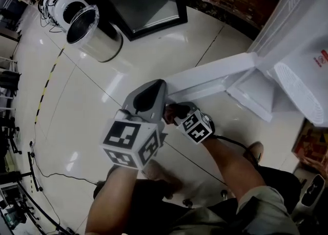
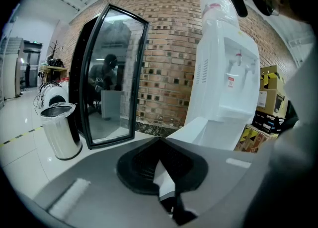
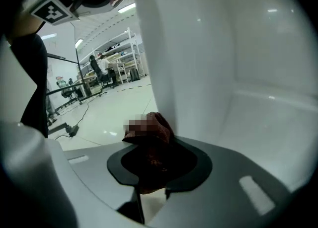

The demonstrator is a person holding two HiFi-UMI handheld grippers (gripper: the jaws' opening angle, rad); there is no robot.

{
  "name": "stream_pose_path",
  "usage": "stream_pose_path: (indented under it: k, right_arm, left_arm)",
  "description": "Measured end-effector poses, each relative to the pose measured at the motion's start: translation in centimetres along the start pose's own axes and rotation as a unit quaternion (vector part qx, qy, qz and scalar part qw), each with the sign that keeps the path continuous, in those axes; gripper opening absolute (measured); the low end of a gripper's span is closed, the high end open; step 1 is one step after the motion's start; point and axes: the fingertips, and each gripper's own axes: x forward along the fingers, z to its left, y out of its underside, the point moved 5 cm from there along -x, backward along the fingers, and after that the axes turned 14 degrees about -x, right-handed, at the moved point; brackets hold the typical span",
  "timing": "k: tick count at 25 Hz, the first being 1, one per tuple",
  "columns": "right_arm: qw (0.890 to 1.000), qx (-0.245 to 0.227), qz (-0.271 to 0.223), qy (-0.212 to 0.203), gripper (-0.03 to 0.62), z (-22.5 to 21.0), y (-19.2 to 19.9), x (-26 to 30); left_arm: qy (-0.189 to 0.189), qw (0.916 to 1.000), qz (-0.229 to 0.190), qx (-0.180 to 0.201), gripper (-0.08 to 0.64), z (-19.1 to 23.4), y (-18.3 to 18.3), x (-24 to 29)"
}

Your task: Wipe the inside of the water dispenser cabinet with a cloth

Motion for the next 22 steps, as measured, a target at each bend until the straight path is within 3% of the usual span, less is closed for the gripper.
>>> stream_pose_path:
  k: [4, 7, 18, 22]
  right_arm:
    - [0.999, 0.018, 0.016, 0.038, 0.107, -1.8, 1.3, -0.6]
    - [0.995, 0.065, 0.016, 0.078, 0.106, -4.2, 2.2, -1.3]
    - [0.986, 0.116, 0.019, 0.121, 0.109, -6.4, 2.7, -1.1]
    - [0.969, 0.174, 0.032, 0.171, 0.109, -8.3, 5.0, -2.9]
  left_arm:
    - [-0.010, 0.9999, -0.005, -0.001, 0.000, 0.4, 0.0, -0.2]
    - [-0.013, 0.9999, -0.003, 0.002, 0.000, 0.2, 0.1, -0.2]
    - [-0.013, 0.9999, -0.005, 0.002, 0.000, 0.3, 0.0, -0.1]
    - [-0.020, 0.9998, -0.003, 0.003, 0.000, 0.3, 0.0, -0.2]
